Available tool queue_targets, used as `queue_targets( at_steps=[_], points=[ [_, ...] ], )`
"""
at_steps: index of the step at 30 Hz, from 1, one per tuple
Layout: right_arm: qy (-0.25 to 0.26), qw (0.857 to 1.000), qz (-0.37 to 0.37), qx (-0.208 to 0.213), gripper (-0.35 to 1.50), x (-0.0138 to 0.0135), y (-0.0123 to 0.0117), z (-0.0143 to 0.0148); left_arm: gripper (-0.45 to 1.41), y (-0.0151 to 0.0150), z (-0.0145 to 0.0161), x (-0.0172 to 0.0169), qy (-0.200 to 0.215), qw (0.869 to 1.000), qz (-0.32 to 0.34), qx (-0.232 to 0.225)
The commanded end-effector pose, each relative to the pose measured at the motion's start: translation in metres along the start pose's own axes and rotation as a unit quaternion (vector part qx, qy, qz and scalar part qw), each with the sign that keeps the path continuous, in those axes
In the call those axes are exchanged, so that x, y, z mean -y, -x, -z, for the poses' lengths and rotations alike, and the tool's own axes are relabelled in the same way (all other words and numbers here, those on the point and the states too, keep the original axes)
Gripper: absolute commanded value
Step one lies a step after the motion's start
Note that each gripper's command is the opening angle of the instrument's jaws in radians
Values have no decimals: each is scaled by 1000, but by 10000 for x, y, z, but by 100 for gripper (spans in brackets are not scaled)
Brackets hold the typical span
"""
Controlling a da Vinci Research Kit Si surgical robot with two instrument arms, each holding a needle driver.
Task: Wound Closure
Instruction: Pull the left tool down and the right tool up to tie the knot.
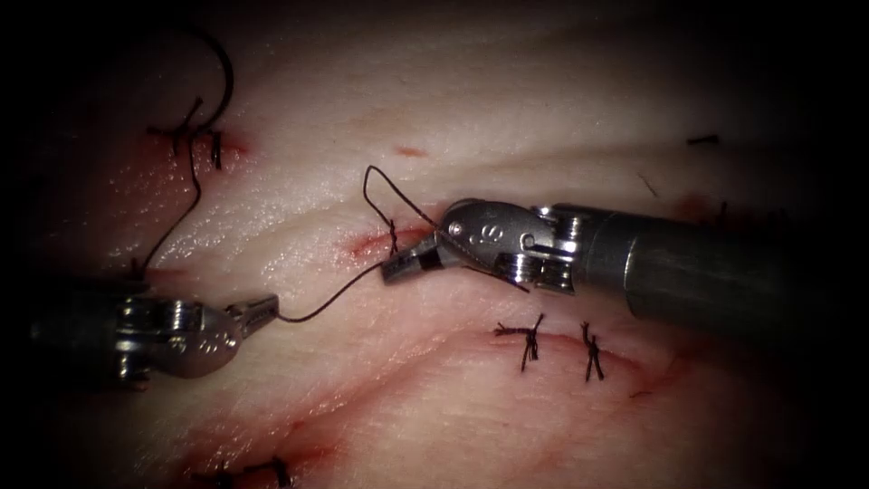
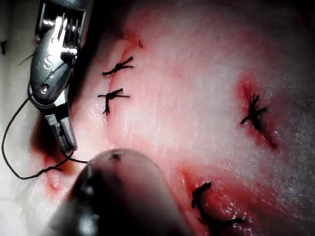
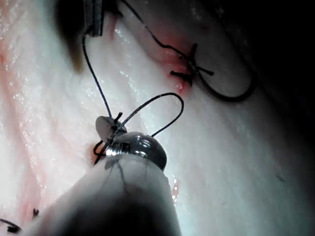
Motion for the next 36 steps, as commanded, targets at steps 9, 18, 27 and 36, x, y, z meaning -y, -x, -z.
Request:
queue_targets(
  at_steps=[9,18,27,36],
  points=[
    [31,997,-71,-18,-35,-44,9,3,-45,-76,56,-82,84,994,-23,-64],
    [44,993,-104,-21,-35,-57,14,-8,-45,-151,127,-131,153,976,-80,-133],
    [55,992,-111,-17,-35,-72,23,-16,-45,-154,203,-150,233,953,-71,-179],
    [64,991,-115,-16,-35,-80,21,-17,-45,-143,252,-182,350,907,-64,-225]
  ],
)
